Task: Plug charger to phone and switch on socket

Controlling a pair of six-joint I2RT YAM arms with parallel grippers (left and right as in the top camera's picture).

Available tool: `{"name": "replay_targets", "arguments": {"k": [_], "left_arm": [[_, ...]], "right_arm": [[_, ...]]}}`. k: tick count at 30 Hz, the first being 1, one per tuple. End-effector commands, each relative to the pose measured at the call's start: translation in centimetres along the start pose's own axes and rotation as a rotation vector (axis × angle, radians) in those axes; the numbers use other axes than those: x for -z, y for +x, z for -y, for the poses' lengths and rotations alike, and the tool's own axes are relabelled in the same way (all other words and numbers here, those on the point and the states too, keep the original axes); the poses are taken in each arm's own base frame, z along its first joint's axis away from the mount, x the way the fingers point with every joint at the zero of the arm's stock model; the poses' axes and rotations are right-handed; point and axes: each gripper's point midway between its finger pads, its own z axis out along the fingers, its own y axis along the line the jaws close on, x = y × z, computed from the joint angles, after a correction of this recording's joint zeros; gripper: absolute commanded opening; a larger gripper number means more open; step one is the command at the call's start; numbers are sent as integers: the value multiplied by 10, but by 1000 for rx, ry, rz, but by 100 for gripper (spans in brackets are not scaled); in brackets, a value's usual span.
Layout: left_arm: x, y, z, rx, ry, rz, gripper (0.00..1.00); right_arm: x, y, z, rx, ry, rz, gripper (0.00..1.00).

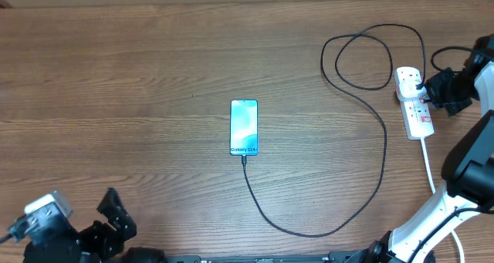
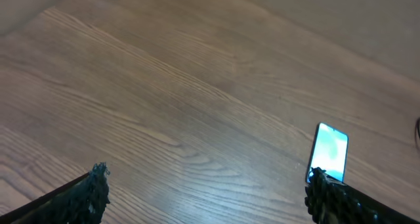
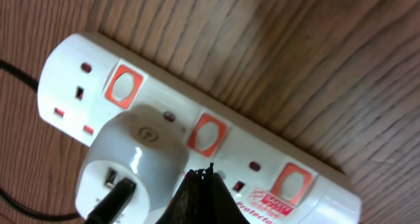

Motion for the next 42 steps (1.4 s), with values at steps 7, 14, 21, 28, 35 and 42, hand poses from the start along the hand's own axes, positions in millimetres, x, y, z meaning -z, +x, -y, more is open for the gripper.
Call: {"name": "replay_targets", "arguments": {"k": [7,14,21,28,35,42], "left_arm": [[5,1,-10,32,-35,21,99],[5,1,-10,32,-35,21,100],[5,1,-10,32,-35,21,99],[5,1,-10,32,-35,21,100],[6,1,-10,32,-35,22,99],[18,3,-15,53,-5,75,100]], "right_arm": [[-5,-7,-6,20,11,26,4],[-5,-10,-8,21,4,37,4],[-18,-7,-10,22,-5,8,4],[-57,15,-10,60,21,-96,4],[-56,26,-4,74,74,-133,4],[23,-2,-6,49,55,-8,4]]}}
